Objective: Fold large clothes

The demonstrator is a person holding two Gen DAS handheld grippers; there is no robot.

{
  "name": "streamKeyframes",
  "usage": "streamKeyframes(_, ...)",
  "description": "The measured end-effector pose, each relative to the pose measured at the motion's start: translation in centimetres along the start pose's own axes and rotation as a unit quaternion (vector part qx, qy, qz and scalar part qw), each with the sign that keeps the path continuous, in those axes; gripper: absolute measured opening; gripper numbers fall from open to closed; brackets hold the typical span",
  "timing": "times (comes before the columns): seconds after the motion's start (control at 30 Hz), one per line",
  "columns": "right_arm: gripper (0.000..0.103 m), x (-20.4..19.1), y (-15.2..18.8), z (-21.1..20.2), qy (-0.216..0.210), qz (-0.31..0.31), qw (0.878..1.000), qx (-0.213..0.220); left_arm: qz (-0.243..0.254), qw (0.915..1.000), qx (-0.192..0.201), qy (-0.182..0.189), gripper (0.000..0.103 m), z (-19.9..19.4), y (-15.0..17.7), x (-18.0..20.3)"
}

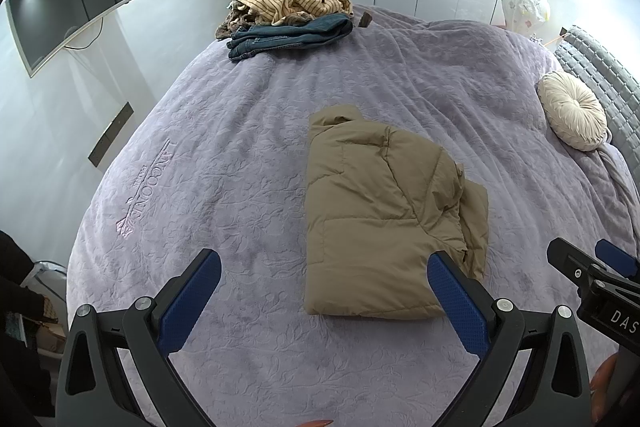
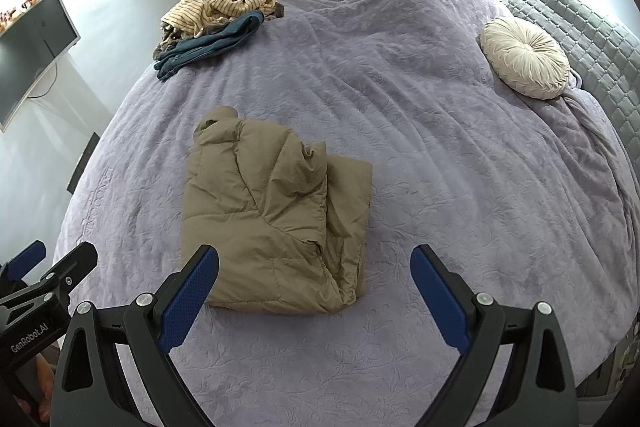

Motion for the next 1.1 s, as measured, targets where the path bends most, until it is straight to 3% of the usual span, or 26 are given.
streamKeyframes(1.1, 0.097, 0.18, -0.01, 0.29, -0.005, 0.001, 1.0, -0.007, 0.003, 0.9998, 0.018, -0.008, 0.103, -0.3, -0.23, -0.29)
Point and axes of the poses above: each gripper's, at about its wrist camera, not at the fingertips, and z roughly the way its jaws point, x to its right, y to its underside, the point moved 6 cm from there along z, roughly the way its jaws point, and after that the axes turned 4 degrees about -x, right-handed, at the moved point
